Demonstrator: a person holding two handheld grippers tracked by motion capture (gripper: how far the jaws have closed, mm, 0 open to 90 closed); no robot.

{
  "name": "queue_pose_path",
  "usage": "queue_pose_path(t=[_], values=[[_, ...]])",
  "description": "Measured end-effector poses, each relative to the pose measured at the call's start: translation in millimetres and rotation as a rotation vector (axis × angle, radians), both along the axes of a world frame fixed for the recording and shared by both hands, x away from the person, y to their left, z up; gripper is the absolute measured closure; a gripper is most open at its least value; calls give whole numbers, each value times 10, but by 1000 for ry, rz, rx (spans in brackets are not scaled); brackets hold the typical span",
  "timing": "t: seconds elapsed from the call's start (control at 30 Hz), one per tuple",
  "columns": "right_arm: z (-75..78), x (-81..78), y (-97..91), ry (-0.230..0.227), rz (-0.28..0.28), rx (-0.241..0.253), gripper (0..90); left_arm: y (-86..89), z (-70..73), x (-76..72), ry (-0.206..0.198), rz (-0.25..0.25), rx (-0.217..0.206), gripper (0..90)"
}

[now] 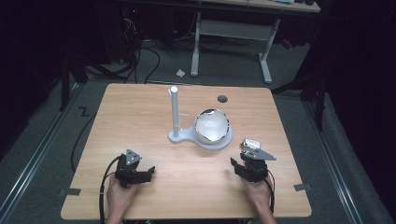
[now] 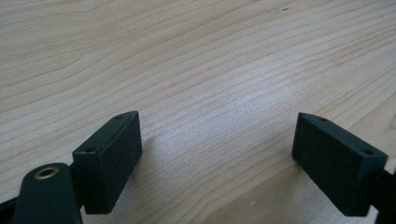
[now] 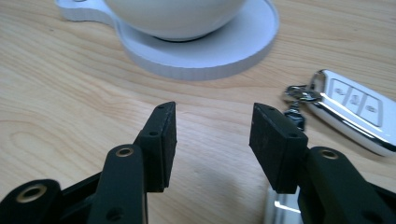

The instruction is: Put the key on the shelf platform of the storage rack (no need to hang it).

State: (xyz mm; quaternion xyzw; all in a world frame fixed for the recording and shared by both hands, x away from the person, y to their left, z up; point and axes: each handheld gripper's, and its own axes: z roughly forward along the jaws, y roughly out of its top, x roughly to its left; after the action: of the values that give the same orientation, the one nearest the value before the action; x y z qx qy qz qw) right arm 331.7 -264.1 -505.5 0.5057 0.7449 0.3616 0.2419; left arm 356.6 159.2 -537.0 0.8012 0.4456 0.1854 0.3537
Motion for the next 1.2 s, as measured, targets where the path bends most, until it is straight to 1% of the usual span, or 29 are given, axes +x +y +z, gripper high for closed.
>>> queue_pose_path(t=[0.03, 0.17, 0.2, 0.27, 0.3, 0.37, 0.43, 0.47, 0.5, 0.6, 0.63, 0.67, 0.73, 0.77, 0.83, 0.9, 1.03, 1.13, 1.17, 1.2], values=[[2, 21, -54, 2, -14, -5, 515, 0, 0, 0, 0, 0, 0, 163], [19, 54, -121, 0, -27, -13, 517, 0, 0, 0, 0, 0, 0, 163], [39, 84, -175, 1, -42, -15, 517, 0, 0, 0, 0, 0, 0, 163], [46, 95, -192, 3, -49, -15, 515, 0, 0, 0, 0, 0, 0, 163], [66, 129, -257, -2, -71, -16, 508, 0, 0, 0, 0, 0, 0, 163], [70, 142, -277, 1, -79, -16, 502, 1, 0, 1, -1, 0, 1, 163], [76, 206, -346, 13, -98, -25, 499, 1, 0, 1, 0, 0, 1, 163], [76, 206, -346, 13, -98, -25, 499, 1, 0, 1, 0, 0, 1, 163], [82, 253, -384, 16, -105, -36, 487, -1, 0, 1, -1, 1, -1, 163], [85, 297, -424, 22, -120, -32, 439, 0, 0, 1, 0, 0, 0, 163], [85, 297, -424, 22, -120, -32, 439, 0, 0, 1, 0, 0, 0, 163], [81, 342, -452, 34, -123, -36, 404, 0, 0, 1, 0, 0, 1, 163], [81, 380, -467, 39, -120, -42, 377, 0, 0, 1, 0, 0, 0, 163], [81, 380, -467, 39, -120, -42, 377, 0, 0, 1, 0, 0, 0, 163], [86, 436, -473, 48, -112, -46, 348, 0, 0, 1, 0, 0, 0, 163], [87, 468, -467, 53, -110, -48, 341, 0, 0, 1, 0, 0, 1, 163], [84, 484, -444, 57, -104, -37, 361, 0, 0, 0, 0, 0, 0, 163], [51, 482, -387, 76, -85, -35, 410, 0, 0, 0, 0, 0, 0, 163], [51, 482, -387, 76, -85, -35, 410, 0, 0, 0, 0, 0, 0, 163], [24, 481, -365, 85, -81, -33, 443, 0, 0, 0, 0, 0, 0, 163]])
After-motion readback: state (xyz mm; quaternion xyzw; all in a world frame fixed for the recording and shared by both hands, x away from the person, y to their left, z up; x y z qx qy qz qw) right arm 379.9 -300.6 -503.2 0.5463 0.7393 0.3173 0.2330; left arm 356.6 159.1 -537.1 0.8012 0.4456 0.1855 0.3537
